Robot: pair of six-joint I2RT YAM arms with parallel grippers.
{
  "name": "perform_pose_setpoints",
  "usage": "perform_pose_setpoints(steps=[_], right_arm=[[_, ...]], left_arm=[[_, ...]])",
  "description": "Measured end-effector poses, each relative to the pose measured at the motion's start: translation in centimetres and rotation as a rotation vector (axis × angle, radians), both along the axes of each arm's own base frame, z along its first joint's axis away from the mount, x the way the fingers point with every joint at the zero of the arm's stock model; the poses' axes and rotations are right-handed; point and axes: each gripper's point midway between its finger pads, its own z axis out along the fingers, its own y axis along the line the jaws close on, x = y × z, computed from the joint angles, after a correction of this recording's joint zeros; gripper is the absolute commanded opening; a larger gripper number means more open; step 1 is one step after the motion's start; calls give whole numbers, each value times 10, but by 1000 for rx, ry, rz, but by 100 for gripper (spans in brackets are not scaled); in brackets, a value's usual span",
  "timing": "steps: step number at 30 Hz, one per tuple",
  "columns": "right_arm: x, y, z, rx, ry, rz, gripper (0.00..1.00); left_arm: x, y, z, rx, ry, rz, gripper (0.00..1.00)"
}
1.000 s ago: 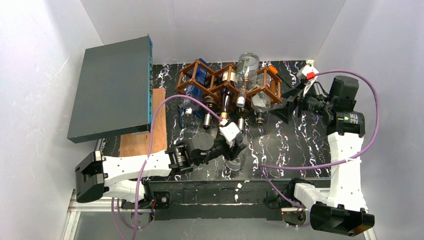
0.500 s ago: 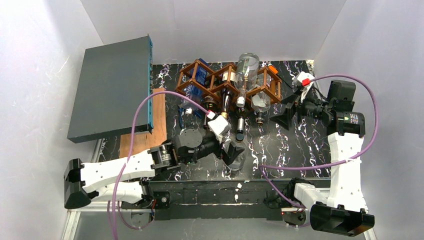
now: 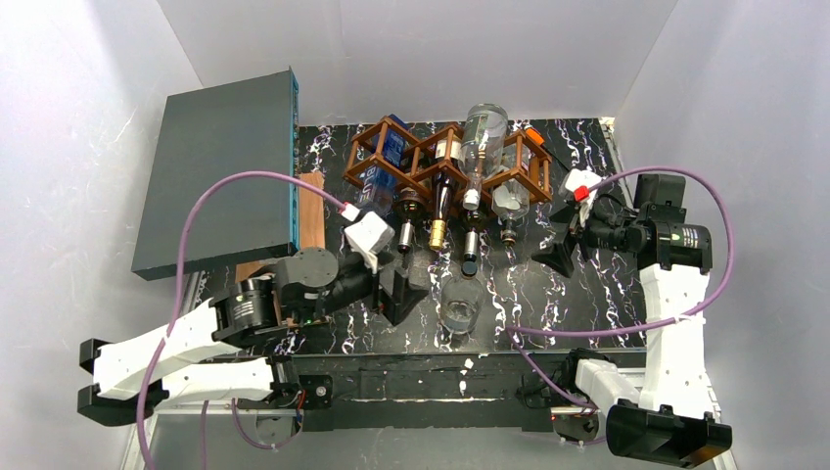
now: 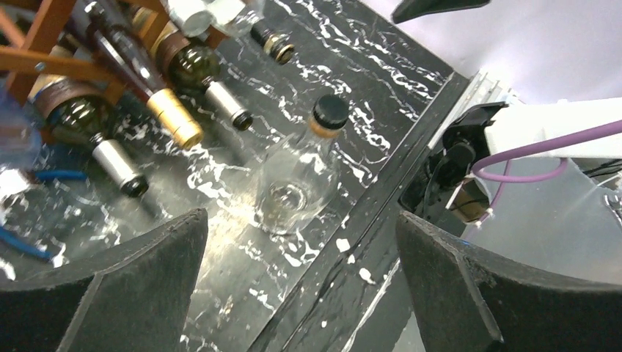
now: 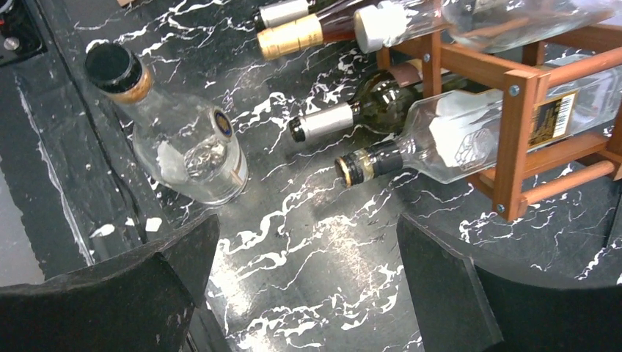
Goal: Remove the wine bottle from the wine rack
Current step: Place the wine bottle at the center of the board.
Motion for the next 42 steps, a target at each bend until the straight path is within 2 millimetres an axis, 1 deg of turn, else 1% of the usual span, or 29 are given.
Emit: perform_pose_setpoints(steps=[2,8,12,16,19,23,26,29,30,31,33,34,35,36,37,39,40,41,42], right_arm=[[-4,0,-6,-12,-3,12,100],[-15,3,-22,-19,5,68,100],[-24,8,-28,-10,19,141,100],[-34,16,-35,8,46,229,100],[-43,30,-35,16,37,322,100],[-59,53,-35,28,25,467,100],[-65,67,-40,35,55,550,100],[-63,87,-50,18,73,639,100],[-61,94,-52,14,75,656,98],[-59,101,-55,9,78,672,93],[-57,121,-61,-19,92,732,85],[-58,135,-66,-38,101,776,80],[-59,143,-71,-55,103,796,75],[-58,147,-73,-66,100,800,71],[-58,150,-73,-70,93,802,64],[-57,153,-73,-75,88,804,55],[-57,154,-74,-78,88,802,49],[-58,154,-74,-78,95,802,42],[-58,154,-74,-78,93,803,33]], left_arm=[[-1,14,-2,9,15,30,98],[-1,44,-7,23,40,108,98],[0,57,-14,40,54,149,98],[2,63,-27,64,70,179,98],[4,65,-39,91,81,198,98],[6,67,-52,123,84,215,98],[8,69,-54,131,77,230,98],[12,68,-53,128,73,246,98],[13,66,-57,126,77,250,98],[13,64,-65,133,79,249,98],[16,58,-73,157,81,251,98],[17,54,-76,161,90,250,98],[17,51,-80,156,99,247,98],[16,51,-87,157,110,247,98],[15,52,-93,157,116,247,98],[14,51,-94,152,119,247,98],[14,50,-92,144,121,247,98],[14,49,-92,137,123,246,98],[14,49,-92,134,123,246,98]])
